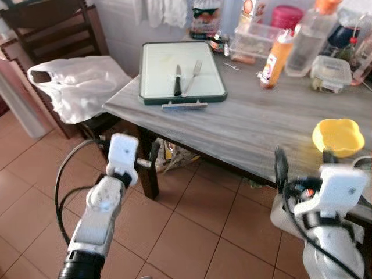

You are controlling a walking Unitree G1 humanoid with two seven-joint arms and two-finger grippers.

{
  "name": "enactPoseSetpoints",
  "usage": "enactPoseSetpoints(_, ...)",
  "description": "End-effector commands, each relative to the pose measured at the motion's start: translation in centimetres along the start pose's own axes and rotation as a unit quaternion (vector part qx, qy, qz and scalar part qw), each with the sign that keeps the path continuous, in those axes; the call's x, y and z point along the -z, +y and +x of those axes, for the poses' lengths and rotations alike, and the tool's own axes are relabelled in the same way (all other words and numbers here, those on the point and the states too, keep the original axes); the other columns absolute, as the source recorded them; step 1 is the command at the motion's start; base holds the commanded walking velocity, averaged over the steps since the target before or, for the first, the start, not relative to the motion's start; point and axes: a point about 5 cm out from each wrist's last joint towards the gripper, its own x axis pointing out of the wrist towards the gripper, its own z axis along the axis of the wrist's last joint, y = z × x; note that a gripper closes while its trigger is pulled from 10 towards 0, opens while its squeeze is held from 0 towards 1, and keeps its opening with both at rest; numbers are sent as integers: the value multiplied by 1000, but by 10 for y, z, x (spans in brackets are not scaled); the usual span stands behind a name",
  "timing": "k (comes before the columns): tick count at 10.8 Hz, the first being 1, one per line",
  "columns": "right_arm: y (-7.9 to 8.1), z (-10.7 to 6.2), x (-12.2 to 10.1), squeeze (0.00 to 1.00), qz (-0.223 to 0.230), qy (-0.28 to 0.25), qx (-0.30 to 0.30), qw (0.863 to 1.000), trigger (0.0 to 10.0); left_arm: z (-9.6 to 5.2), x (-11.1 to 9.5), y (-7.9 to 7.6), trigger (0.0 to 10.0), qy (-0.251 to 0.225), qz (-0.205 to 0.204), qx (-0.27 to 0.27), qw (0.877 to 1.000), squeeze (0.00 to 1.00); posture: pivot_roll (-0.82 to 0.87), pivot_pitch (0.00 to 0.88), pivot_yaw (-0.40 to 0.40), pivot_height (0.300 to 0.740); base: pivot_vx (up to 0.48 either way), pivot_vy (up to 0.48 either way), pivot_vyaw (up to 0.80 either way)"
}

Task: Setting the table

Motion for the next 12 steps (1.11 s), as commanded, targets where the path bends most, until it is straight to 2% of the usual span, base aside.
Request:
enactPoseSetpoints(1,-1,-2,5,0,-6,7,-5,1000,10000,-4,11,-4,10000,16,4,2,1000,0,87,109,-19,740,0,0,0)
enactPoseSetpoints(3,0,-11,26,0,-13,41,-10,999,10000,-12,37,-7,10000,54,11,6,998,0,88,107,-19,740,0,0,0)
enactPoseSetpoints(6,3,-26,49,0,-26,75,-22,997,10000,-32,75,8,10000,112,34,-13,993,0,86,101,-22,740,0,0,0)
enactPoseSetpoints(8,2,-29,52,0,-26,77,-23,996,10000,-35,81,9,10000,119,43,-18,992,0,85,99,-24,740,0,0,0)
enactPoseSetpoints(12,1,-30,53,0,-27,72,-19,997,10000,-31,83,7,10000,115,43,-12,992,0,78,96,-22,740,-68,0,0)
